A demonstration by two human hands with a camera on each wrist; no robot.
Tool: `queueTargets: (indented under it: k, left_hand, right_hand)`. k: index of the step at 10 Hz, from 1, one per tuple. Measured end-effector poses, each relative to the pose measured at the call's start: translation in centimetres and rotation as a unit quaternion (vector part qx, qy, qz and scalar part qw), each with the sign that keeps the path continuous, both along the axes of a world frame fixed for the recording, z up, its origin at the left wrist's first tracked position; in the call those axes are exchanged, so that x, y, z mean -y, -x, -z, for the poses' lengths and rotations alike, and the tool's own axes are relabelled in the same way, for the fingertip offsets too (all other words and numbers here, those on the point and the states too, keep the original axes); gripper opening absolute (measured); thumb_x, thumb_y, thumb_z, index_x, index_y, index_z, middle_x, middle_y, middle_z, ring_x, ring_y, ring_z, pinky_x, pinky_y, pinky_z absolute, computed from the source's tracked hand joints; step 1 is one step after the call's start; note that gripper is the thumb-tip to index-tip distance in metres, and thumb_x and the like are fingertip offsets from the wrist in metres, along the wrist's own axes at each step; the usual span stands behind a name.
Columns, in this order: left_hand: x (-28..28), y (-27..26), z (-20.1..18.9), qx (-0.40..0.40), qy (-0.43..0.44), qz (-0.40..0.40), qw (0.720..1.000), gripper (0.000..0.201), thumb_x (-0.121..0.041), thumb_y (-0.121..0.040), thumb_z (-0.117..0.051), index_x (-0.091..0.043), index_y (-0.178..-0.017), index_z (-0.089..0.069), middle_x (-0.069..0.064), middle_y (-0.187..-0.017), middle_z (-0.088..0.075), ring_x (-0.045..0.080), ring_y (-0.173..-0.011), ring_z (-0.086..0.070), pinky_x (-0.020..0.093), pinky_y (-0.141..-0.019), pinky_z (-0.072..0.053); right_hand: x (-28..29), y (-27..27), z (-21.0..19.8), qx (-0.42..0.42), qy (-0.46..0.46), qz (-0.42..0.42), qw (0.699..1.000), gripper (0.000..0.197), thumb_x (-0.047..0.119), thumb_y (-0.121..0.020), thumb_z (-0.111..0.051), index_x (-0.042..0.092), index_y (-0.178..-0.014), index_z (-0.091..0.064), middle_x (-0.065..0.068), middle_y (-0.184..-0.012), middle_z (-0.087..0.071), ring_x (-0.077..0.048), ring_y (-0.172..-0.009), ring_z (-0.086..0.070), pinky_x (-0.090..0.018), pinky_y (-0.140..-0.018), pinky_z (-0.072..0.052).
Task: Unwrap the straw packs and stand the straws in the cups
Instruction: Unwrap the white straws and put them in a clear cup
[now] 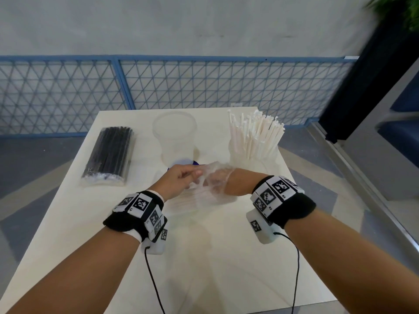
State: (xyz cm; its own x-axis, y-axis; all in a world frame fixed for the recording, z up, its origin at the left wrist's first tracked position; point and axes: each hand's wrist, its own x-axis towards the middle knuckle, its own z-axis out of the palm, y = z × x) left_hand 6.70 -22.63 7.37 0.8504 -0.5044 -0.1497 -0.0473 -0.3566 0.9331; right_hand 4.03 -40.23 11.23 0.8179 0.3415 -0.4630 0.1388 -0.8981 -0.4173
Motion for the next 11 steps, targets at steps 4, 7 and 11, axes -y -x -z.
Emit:
queueTargets:
  k: [4, 7, 11]
  left_hand:
    - [1.5, 1.1, 0.0, -0.026, -0.002, 0.001, 1.000, 0.025, -0.025, -0.096, -0.044, -0.023, -0.113, -0.063, 0.001, -0.095, -0.064, -0.014, -0.073, -0.059, 0.012, -0.072, -0.045]
    - [-0.1, 0.4, 0.0, -0.106, -0.062, 0.047, 0.991, 0.020, -0.028, -0.095, -0.045, -0.031, -0.089, -0.064, -0.008, -0.094, -0.063, 0.007, -0.090, -0.060, 0.033, -0.089, -0.048]
    - [0.2, 0.6, 1.5, -0.054, -0.175, 0.112, 0.977, 0.020, -0.017, -0.073, -0.077, -0.025, -0.085, -0.063, -0.015, -0.072, -0.066, -0.003, -0.070, -0.061, 0.015, -0.071, -0.044]
  right_hand:
    - [-0.5, -0.4, 1.6, -0.026, 0.086, -0.018, 0.996, 0.046, 0.030, -0.086, -0.063, 0.017, -0.127, -0.047, -0.005, -0.119, -0.057, -0.025, -0.110, -0.053, -0.037, -0.097, -0.044]
    - [0.7, -0.5, 1.4, 0.009, 0.093, -0.036, 0.995, 0.039, 0.029, -0.086, -0.062, 0.009, -0.119, -0.061, -0.009, -0.117, -0.063, -0.022, -0.102, -0.058, -0.034, -0.090, -0.047]
    - [1.7, -1.2, -3.6, -0.014, 0.031, -0.065, 0.997, 0.043, 0.022, -0.081, -0.069, 0.019, -0.122, -0.057, -0.002, -0.090, -0.065, -0.014, -0.062, -0.059, -0.021, -0.055, -0.042]
